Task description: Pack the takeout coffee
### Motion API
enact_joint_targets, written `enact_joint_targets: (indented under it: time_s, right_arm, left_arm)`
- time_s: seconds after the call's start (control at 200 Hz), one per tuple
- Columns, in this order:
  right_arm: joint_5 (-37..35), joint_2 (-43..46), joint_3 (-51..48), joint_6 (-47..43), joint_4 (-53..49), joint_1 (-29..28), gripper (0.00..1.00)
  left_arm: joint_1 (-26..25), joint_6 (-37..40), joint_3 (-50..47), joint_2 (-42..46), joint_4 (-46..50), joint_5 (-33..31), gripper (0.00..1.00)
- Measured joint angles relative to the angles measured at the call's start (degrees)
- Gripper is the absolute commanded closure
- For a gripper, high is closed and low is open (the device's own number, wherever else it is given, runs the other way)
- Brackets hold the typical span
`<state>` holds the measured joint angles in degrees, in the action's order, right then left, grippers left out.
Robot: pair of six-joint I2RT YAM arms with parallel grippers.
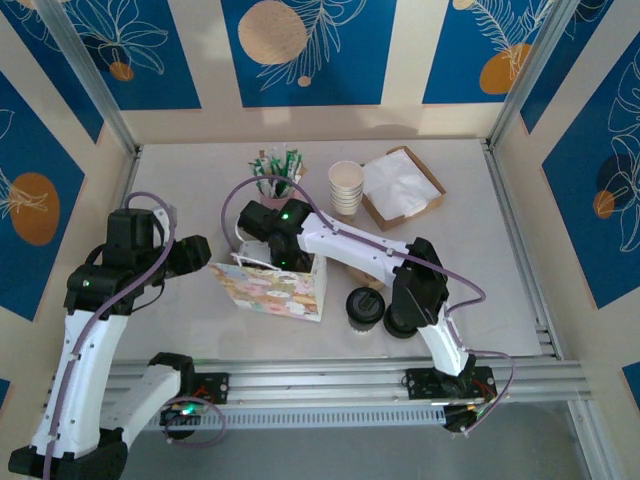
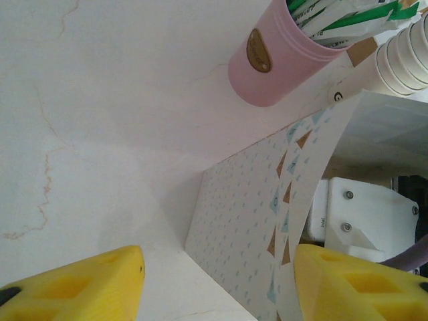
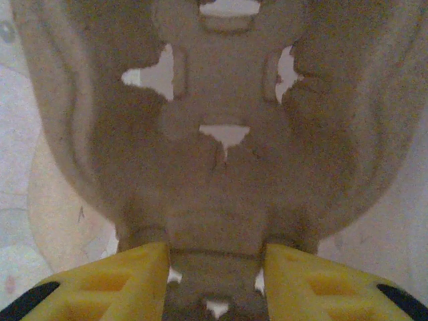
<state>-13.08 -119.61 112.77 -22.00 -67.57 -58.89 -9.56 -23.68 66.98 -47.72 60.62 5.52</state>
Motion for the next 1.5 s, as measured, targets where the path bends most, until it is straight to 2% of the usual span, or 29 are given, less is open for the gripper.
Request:
enact_joint_targets:
  time_s: [0.14,0.59,0.8,1.075,1.501]
  right_arm:
    - [-0.02,0.0,0.0,0.22,0.0,0.0,0.47]
    - [-0.07,0.02,3.08,1.27,-0.63,0.0,0.44]
    - [-0.04,0.92,4.72,2.34,-0.92,0.0,0.39]
    - [0.02,3.23,10.38,4.24,-1.25,0.02,0.34]
    - [0.74,3.69,19.61,9.25,-0.57,0.46,0.33]
  left_arm:
    - [0.0,0.0,0.0,0.0,0.0,0.02,0.4]
    - [0.0,0.0,0.02,0.0,0.0,0.0,0.4]
    - [0.0,0.07,0.26,-0.02,0.28,-0.04,0.38]
    - [0.0,0.17,2.75,-0.5,1.66,-0.09,0.34]
    - [0.0,0.2,6.29,0.26,3.91,-0.04,0.31]
